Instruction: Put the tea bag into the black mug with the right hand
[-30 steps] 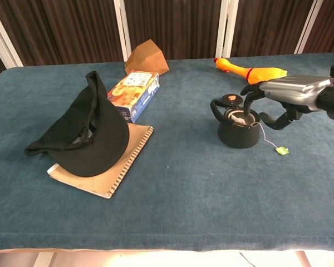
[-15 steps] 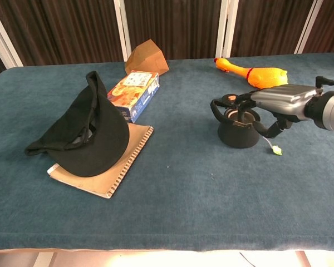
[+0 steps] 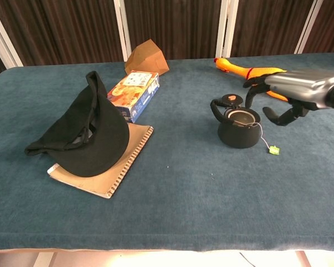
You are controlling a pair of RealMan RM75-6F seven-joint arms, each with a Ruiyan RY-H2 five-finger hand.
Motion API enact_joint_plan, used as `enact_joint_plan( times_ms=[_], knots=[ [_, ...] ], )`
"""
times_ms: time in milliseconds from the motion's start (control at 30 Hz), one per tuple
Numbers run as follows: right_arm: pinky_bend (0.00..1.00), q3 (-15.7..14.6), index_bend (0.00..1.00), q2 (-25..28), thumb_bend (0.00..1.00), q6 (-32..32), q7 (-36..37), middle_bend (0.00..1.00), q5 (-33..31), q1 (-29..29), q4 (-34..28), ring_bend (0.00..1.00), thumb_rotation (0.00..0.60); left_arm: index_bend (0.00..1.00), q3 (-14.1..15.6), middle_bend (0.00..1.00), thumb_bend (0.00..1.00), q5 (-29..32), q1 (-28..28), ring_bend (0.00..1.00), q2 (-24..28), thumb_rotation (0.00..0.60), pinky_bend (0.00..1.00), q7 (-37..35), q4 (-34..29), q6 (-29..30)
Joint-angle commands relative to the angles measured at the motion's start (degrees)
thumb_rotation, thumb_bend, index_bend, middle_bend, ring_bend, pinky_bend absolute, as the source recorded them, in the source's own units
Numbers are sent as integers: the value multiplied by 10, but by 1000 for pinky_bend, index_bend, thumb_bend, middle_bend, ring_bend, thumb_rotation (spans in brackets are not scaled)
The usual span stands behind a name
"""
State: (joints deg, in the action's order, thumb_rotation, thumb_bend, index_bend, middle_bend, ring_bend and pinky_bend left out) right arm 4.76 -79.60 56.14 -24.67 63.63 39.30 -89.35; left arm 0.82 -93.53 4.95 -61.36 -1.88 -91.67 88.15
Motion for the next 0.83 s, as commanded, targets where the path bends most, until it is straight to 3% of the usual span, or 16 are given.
enact_joint_plan(
  times_ms=[33, 233, 400, 633, 833],
  knots=[
    [0, -14, 302, 40, 646, 53, 46, 42, 54, -40, -32, 0, 600, 0, 1, 0, 30, -2, 0, 0, 0, 600, 68, 1, 0, 1],
    [0, -81, 213, 87, 550, 179, 106, 26, 163, -141, -35, 0, 600, 0, 0, 0, 29, 0, 1, 0, -2, 600, 68, 8, -1, -2],
    [0, -116, 126, 98, 499, 257, 161, 2, 191, -221, -4, 0, 600, 0, 1, 0, 29, -1, 2, 0, -4, 600, 68, 14, -1, -6],
    [0, -106, 41, 112, 454, 297, 198, 0, 206, -259, 7, 0, 600, 0, 2, 0, 29, -1, 7, 0, -8, 600, 68, 23, -3, -17],
    [0, -100, 29, 117, 428, 285, 203, 0, 215, -266, 7, 0, 600, 0, 5, 0, 29, -4, 6, 0, -9, 600, 68, 25, -4, -16]
  ],
)
